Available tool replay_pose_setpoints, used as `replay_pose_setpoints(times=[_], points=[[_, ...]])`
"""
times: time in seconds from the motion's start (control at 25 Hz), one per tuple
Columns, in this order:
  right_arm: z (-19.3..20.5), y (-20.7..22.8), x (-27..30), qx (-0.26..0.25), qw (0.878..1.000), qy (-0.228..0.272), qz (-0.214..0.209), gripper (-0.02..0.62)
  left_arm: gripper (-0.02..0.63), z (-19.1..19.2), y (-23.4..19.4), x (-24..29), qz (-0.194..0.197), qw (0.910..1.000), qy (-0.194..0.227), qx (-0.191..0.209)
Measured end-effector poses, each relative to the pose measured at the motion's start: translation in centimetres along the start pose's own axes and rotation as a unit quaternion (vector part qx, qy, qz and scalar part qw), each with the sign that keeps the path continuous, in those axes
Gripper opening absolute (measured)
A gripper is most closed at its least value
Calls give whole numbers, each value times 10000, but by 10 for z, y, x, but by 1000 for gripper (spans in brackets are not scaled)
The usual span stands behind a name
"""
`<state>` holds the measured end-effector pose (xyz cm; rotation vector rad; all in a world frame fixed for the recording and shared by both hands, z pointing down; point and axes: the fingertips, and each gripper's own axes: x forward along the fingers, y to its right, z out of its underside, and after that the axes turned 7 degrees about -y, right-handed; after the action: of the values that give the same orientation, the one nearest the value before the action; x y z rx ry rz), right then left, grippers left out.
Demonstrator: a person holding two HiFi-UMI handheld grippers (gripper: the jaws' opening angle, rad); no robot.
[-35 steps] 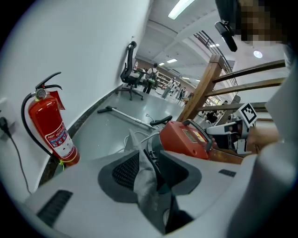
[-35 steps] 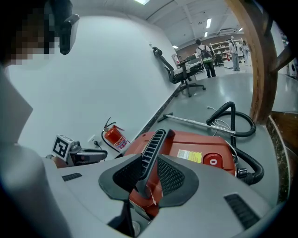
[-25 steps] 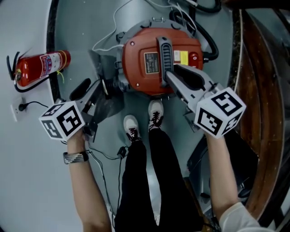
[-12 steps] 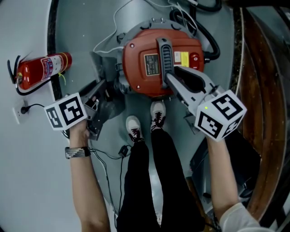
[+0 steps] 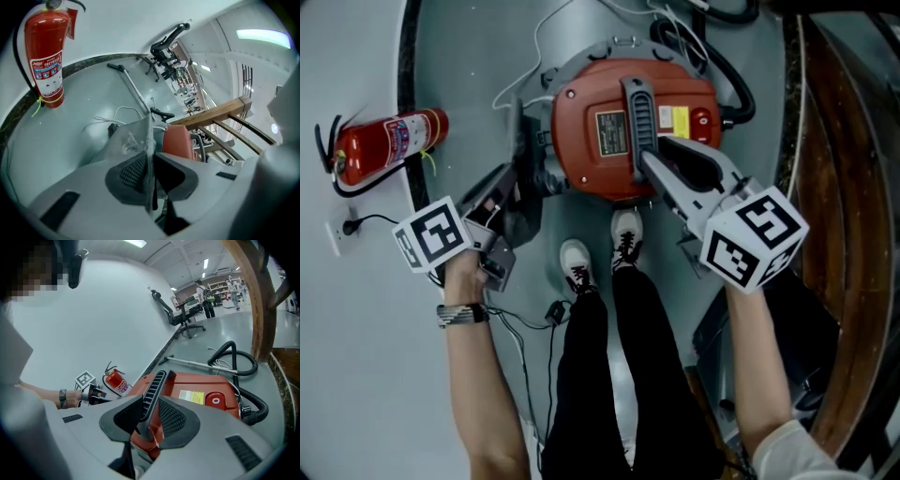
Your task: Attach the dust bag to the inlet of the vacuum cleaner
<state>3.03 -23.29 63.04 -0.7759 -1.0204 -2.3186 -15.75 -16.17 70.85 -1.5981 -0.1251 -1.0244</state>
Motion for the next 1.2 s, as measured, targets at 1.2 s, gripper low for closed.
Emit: replay_pose_setpoints(times=[1.2], points=[[2, -9, -15, -382, 9988, -168, 236, 115, 109, 18, 4, -20, -386, 9916, 249, 1207]])
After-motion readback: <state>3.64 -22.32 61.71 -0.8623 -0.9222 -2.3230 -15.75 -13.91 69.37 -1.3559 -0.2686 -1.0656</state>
